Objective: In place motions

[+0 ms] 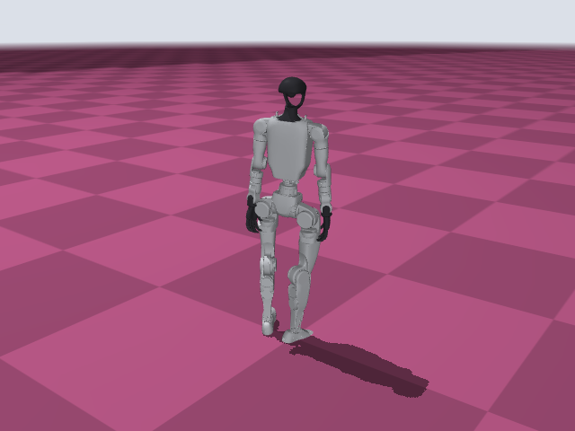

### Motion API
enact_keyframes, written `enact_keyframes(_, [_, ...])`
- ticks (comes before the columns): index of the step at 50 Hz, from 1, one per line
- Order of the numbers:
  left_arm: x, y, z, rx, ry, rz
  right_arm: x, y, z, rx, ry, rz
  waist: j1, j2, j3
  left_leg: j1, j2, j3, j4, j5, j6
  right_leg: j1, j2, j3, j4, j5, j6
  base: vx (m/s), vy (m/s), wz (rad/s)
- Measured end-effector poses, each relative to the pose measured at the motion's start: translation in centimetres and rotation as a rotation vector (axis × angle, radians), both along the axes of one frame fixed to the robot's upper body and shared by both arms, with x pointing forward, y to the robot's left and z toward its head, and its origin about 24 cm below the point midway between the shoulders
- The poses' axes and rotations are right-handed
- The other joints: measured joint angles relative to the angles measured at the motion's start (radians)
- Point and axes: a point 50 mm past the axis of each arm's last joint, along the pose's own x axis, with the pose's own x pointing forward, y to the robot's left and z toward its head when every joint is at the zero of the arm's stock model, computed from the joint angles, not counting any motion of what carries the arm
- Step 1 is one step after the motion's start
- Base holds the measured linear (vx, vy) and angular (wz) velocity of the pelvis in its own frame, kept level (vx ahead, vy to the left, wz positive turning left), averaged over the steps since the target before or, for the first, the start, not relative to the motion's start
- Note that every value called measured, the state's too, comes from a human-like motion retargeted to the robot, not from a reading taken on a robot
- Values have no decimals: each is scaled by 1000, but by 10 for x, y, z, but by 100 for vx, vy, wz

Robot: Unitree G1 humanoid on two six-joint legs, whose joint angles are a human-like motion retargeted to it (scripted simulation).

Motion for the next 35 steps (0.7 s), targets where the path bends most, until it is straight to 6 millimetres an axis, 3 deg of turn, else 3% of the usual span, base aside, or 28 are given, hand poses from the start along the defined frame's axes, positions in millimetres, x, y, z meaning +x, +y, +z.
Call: enact_keyframes(35, [-1, -3, 0, -12, 2, 8, -1, 0, 0, 7, 2, -3, -1, 1, 1, 16, -12, 2, -3, -6, -2, 14, -6, 0, -3, 8, 1, 0, 0, 0])
